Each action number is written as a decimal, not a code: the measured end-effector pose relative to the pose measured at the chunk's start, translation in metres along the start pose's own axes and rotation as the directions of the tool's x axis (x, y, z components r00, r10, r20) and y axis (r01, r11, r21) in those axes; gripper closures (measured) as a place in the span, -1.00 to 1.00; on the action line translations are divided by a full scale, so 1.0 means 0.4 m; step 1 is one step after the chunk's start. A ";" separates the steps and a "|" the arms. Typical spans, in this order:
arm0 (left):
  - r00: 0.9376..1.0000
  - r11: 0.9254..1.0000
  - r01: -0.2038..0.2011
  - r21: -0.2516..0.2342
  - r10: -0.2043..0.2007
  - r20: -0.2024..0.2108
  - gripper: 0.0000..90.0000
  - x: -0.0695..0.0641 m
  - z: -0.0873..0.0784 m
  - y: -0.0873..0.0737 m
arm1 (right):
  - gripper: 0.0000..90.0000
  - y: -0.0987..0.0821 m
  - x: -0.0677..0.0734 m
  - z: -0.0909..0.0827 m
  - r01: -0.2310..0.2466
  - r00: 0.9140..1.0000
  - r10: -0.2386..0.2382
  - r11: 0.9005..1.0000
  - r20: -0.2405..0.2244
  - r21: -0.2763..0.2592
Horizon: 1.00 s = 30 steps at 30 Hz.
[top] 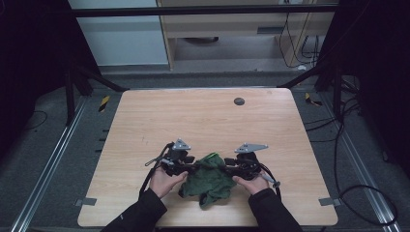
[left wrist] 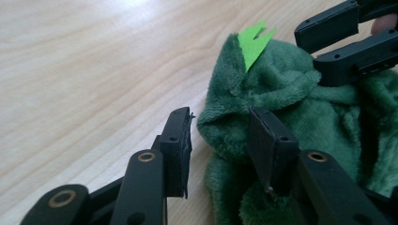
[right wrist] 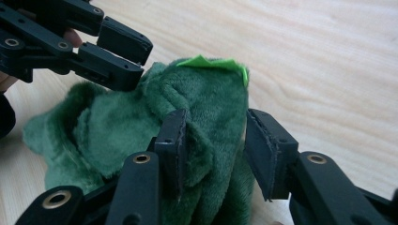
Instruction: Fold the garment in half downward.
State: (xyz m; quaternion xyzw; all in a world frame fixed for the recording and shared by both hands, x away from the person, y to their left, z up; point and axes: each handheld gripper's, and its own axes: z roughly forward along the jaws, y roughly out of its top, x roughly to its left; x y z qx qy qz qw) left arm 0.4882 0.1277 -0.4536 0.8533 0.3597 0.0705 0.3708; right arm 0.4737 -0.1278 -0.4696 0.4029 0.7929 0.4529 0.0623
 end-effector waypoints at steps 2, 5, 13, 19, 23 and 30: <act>1.000 1.000 -0.002 0.016 0.002 0.006 0.33 -0.002 0.012 -0.007 | 0.31 -0.006 -0.002 0.006 0.000 1.000 0.000 1.000 -0.006 0.014; 1.000 1.000 -0.010 0.030 0.009 0.010 0.35 -0.005 0.023 -0.013 | 0.36 -0.011 -0.001 0.008 -0.001 1.000 0.002 1.000 -0.013 0.025; 1.000 0.998 -0.009 0.056 0.008 0.029 0.83 -0.012 0.038 -0.020 | 0.83 -0.018 0.000 0.015 0.013 1.000 -0.011 0.998 -0.026 0.067; 0.999 0.999 -0.016 0.042 0.014 0.039 1.00 -0.018 0.028 -0.020 | 0.91 -0.014 0.003 0.007 0.018 1.000 -0.017 0.999 -0.026 0.048; 0.999 1.000 -0.018 0.020 0.017 0.049 1.00 -0.022 0.008 -0.014 | 0.92 -0.007 0.007 -0.011 0.023 0.999 -0.023 1.000 -0.028 0.016; 0.996 0.996 -0.058 -0.064 0.062 0.059 1.00 -0.057 -0.076 0.002 | 0.93 0.008 0.029 -0.055 0.052 0.997 -0.055 0.998 -0.054 -0.043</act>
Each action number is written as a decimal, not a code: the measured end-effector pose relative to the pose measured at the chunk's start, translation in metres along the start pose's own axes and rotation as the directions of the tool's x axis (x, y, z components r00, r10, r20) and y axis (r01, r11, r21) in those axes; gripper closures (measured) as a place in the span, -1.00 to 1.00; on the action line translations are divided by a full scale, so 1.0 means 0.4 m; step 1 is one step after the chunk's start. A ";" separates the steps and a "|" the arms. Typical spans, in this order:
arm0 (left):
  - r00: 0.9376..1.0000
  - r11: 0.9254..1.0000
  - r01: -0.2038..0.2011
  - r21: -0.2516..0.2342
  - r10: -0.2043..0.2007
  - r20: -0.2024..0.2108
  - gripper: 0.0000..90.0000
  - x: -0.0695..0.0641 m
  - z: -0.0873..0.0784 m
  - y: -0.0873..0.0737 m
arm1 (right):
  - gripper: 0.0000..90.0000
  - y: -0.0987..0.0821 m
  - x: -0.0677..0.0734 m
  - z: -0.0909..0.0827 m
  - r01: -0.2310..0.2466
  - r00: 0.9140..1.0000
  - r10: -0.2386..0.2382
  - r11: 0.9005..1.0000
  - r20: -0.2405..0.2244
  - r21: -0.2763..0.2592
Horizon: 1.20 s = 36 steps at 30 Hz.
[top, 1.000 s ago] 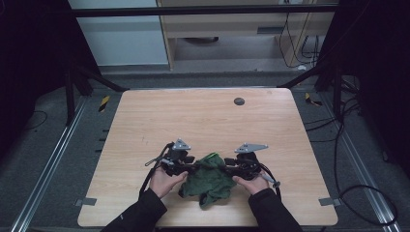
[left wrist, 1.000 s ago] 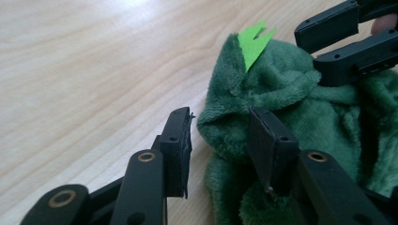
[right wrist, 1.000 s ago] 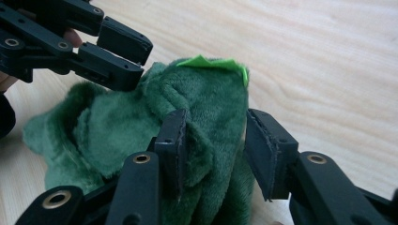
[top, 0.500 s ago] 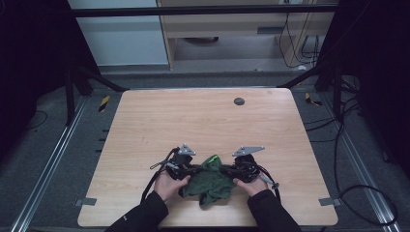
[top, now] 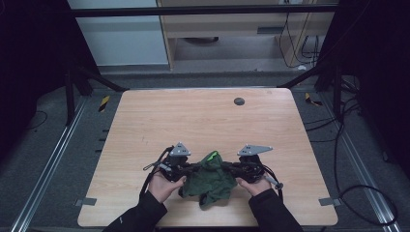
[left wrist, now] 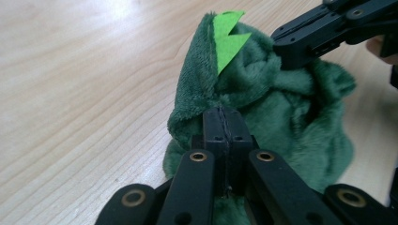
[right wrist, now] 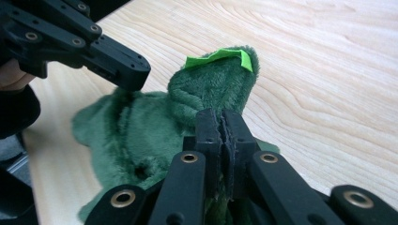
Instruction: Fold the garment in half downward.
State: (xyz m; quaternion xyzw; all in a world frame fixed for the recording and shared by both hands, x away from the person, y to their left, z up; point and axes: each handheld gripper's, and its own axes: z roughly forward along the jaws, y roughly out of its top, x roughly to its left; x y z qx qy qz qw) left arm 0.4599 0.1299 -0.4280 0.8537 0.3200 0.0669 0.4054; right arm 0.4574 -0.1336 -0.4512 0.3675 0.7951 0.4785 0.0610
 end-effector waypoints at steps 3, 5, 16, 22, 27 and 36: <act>1.000 1.000 -0.014 -0.009 0.014 -0.023 1.00 -0.011 -0.014 0.004 | 0.93 0.003 0.013 -0.016 0.012 1.000 -0.013 1.000 -0.016 -0.013; 0.999 1.000 -0.015 -0.014 0.015 -0.036 1.00 -0.012 -0.015 0.004 | 0.93 0.004 0.016 -0.019 0.018 1.000 -0.019 1.000 -0.018 -0.018; 0.998 1.000 0.022 0.023 -0.021 -0.063 0.22 0.044 0.061 -0.024 | 0.93 -0.008 0.000 0.001 0.007 1.000 -0.006 1.000 -0.004 0.012; 0.999 0.998 0.020 0.064 -0.018 -0.037 0.34 0.048 0.101 -0.033 | 0.93 -0.013 -0.008 0.014 0.005 1.000 -0.005 1.000 0.008 0.026; 1.000 0.997 0.022 0.080 -0.021 -0.018 0.58 0.050 0.109 -0.039 | 0.93 -0.014 -0.010 0.019 0.004 1.000 -0.004 1.000 0.008 0.031; 1.000 0.995 0.019 0.101 -0.018 -0.012 1.00 0.043 0.109 -0.040 | 0.93 -0.015 -0.009 0.021 0.008 1.000 -0.008 0.999 0.008 0.031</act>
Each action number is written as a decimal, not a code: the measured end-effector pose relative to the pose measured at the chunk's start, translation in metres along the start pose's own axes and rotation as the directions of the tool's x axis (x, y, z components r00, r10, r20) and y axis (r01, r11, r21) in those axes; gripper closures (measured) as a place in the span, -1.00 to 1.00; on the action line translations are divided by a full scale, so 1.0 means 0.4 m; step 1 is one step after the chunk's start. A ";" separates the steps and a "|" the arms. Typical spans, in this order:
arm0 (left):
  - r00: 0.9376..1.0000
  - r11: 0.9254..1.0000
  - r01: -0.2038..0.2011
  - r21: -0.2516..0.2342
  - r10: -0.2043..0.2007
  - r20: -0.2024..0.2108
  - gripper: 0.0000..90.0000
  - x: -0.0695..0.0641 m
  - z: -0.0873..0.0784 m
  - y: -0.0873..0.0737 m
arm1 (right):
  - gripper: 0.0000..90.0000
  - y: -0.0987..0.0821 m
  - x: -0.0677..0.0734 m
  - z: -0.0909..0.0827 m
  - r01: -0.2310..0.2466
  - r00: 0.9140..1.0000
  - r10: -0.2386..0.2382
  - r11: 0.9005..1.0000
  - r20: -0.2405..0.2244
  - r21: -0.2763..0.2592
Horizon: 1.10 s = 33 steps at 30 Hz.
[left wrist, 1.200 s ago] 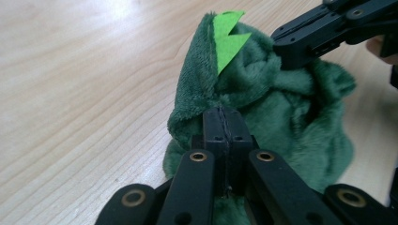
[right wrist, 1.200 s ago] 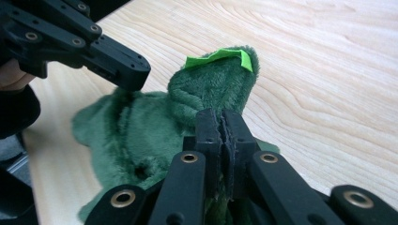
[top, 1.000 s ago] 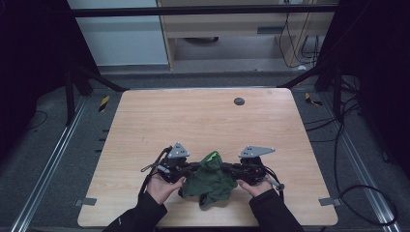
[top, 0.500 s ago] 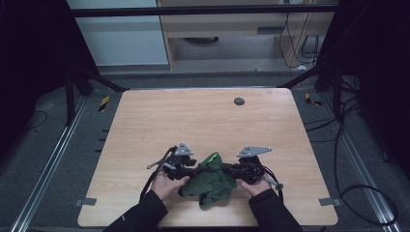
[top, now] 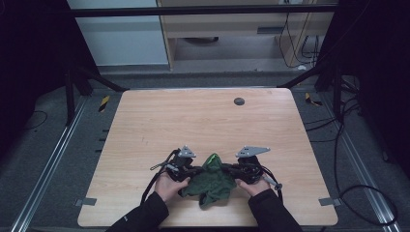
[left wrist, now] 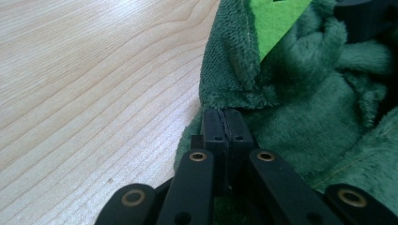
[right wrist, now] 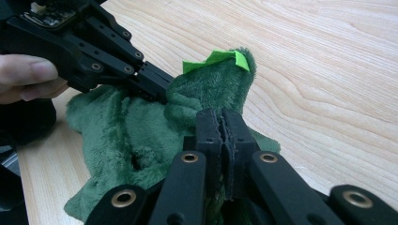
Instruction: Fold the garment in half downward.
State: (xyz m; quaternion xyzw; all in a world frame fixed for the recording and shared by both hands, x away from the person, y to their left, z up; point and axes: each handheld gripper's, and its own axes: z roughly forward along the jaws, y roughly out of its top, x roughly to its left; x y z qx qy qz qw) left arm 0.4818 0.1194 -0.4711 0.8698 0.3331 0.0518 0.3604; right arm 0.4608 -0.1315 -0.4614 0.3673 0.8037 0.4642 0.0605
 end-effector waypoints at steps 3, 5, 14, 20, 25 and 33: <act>1.000 1.000 0.005 -0.013 -0.005 0.002 1.00 -0.004 -0.022 0.004 | 0.93 0.001 0.001 -0.004 0.001 1.000 -0.001 1.000 0.003 -0.005; 1.000 1.000 0.000 -0.020 0.000 0.000 1.00 -0.006 -0.034 0.006 | 0.93 0.002 0.002 -0.006 0.004 1.000 -0.004 1.000 0.003 -0.008; 0.999 0.994 -0.039 -0.101 0.041 0.013 1.00 -0.063 -0.150 0.002 | 0.93 0.008 0.031 -0.045 0.026 0.999 -0.027 0.999 -0.023 -0.044; 0.996 0.991 -0.077 -0.110 0.081 0.033 1.00 -0.108 -0.176 -0.019 | 0.90 -0.009 0.053 -0.067 0.036 0.998 -0.038 0.999 -0.046 -0.036; 0.993 0.991 -0.098 -0.085 0.104 0.059 1.00 -0.140 -0.162 -0.043 | 0.83 -0.031 0.063 -0.074 0.034 0.998 -0.035 0.999 -0.058 -0.020; 0.989 0.992 -0.114 -0.048 0.118 0.091 1.00 -0.166 -0.140 -0.071 | 0.62 -0.053 0.064 -0.076 0.023 0.997 -0.022 1.000 -0.071 0.015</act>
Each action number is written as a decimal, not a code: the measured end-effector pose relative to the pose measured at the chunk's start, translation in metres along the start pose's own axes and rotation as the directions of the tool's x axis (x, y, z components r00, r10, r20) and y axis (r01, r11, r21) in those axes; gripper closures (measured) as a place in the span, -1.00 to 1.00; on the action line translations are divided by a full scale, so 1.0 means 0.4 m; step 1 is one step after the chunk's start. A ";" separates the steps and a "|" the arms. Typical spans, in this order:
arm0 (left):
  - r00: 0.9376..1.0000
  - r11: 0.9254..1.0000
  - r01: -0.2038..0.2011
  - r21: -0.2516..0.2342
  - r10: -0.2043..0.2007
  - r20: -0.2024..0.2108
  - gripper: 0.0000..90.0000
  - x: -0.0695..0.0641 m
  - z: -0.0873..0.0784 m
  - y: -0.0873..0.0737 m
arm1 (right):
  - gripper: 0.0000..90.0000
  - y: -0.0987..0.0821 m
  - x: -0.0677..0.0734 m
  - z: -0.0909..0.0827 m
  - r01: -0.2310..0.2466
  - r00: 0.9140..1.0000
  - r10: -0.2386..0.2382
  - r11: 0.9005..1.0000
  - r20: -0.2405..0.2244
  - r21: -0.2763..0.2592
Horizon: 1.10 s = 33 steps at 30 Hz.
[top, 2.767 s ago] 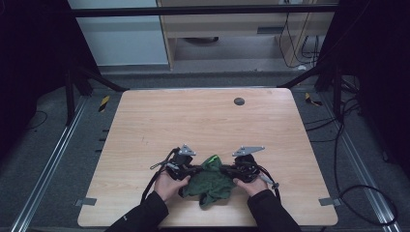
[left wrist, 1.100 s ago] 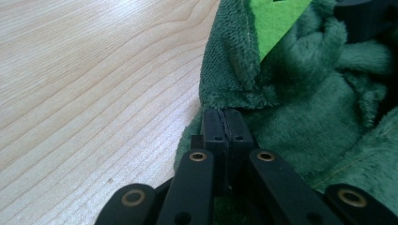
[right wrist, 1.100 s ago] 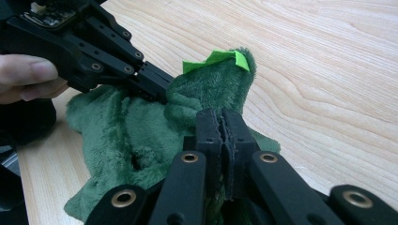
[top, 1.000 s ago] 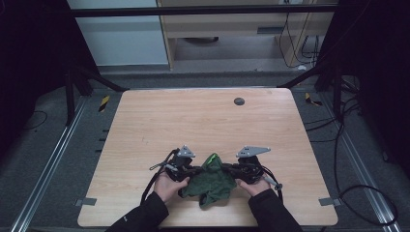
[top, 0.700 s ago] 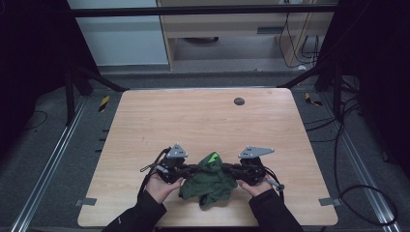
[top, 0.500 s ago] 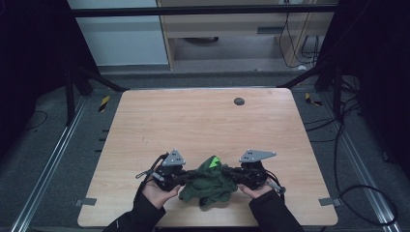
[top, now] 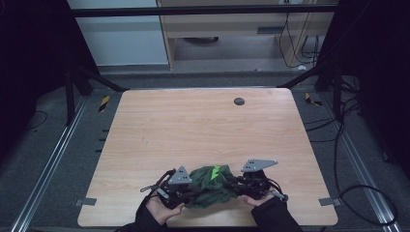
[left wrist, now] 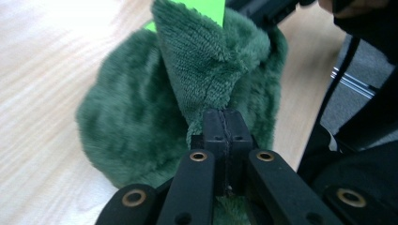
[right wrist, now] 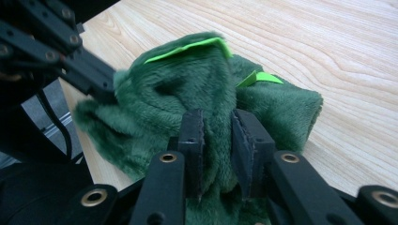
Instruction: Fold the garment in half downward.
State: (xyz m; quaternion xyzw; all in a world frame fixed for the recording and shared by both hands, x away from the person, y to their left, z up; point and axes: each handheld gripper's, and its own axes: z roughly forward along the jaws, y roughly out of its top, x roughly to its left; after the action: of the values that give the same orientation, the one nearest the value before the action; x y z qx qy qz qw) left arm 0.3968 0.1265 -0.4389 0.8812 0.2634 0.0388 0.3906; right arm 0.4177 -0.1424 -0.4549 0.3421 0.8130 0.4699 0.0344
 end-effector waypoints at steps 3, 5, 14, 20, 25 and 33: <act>1.000 1.000 -0.001 0.008 0.001 0.010 1.00 -0.006 0.007 -0.007 | 0.58 0.005 -0.001 -0.015 -0.012 1.000 0.012 1.000 -0.005 -0.028; 1.000 1.000 -0.006 0.017 0.006 0.014 1.00 -0.003 0.008 -0.009 | 0.57 0.015 -0.004 -0.029 -0.024 1.000 0.024 0.998 -0.007 -0.063; 0.999 1.000 -0.016 0.024 0.015 0.032 0.99 -0.007 0.014 -0.013 | 0.70 0.031 -0.021 0.000 -0.058 0.996 0.063 0.995 0.064 -0.078; 0.999 0.999 0.041 -0.036 -0.041 -0.005 0.86 0.025 -0.032 -0.013 | 0.93 0.025 -0.016 0.026 -0.049 0.998 0.049 0.999 0.040 -0.009; 0.996 0.996 0.088 -0.031 -0.089 -0.028 0.84 0.046 -0.039 -0.028 | 1.00 0.019 -0.012 0.023 -0.049 0.999 0.049 0.999 0.012 0.008; 0.994 0.994 0.106 -0.005 -0.106 -0.026 0.85 0.038 -0.008 -0.036 | 1.00 0.001 0.013 0.012 -0.004 0.999 0.005 0.999 -0.049 0.032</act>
State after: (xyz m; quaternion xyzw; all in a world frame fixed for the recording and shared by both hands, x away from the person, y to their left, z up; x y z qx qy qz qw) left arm 0.4027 0.1441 -0.4490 0.8647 0.3149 0.0301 0.3903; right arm 0.4157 -0.1357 -0.4558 0.3327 0.8203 0.4652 0.0077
